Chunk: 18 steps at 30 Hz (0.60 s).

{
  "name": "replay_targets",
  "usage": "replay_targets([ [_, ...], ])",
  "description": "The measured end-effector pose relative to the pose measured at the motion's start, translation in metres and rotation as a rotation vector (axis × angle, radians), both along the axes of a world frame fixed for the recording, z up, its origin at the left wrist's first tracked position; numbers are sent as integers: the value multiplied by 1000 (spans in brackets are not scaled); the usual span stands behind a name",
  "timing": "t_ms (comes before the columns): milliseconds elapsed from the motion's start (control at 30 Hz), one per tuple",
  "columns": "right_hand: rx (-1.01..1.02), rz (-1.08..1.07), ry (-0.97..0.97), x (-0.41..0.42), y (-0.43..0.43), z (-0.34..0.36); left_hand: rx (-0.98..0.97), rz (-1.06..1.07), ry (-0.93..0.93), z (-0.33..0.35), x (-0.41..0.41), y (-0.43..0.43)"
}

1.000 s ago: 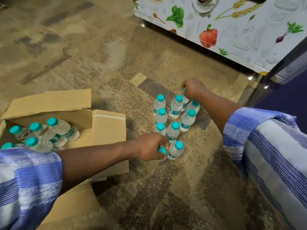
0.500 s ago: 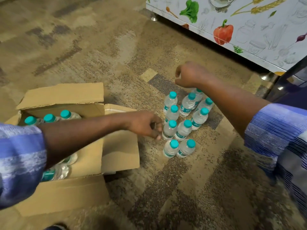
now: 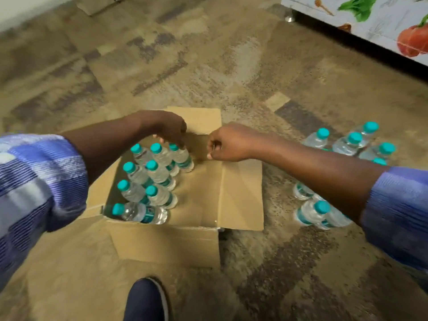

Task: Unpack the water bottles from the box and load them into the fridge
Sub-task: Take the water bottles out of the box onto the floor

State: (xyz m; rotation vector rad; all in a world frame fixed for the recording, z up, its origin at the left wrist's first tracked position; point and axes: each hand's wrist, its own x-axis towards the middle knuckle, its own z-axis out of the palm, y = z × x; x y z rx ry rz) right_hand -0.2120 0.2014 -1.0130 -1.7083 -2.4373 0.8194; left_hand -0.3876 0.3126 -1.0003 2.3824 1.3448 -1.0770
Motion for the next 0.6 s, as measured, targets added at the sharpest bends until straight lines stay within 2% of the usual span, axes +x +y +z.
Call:
replay_targets([
  [133, 4, 77, 3, -65, -7, -26, 119, -39, -101, -7, -22, -1],
  [267, 27, 239, 53, -128, -32, -49, 134, -98, -47, -16, -26, -8],
  [367, 120, 369, -48, -155, -49, -65, 201, -161, -43, -28, -32, -18],
  [467, 206, 369, -98, -161, -58, -67, 256, -194, -132, -42, -40, -28],
  [600, 273, 284, -55, -150, -62, -67, 243, -216, -237, -53, -45, -38],
])
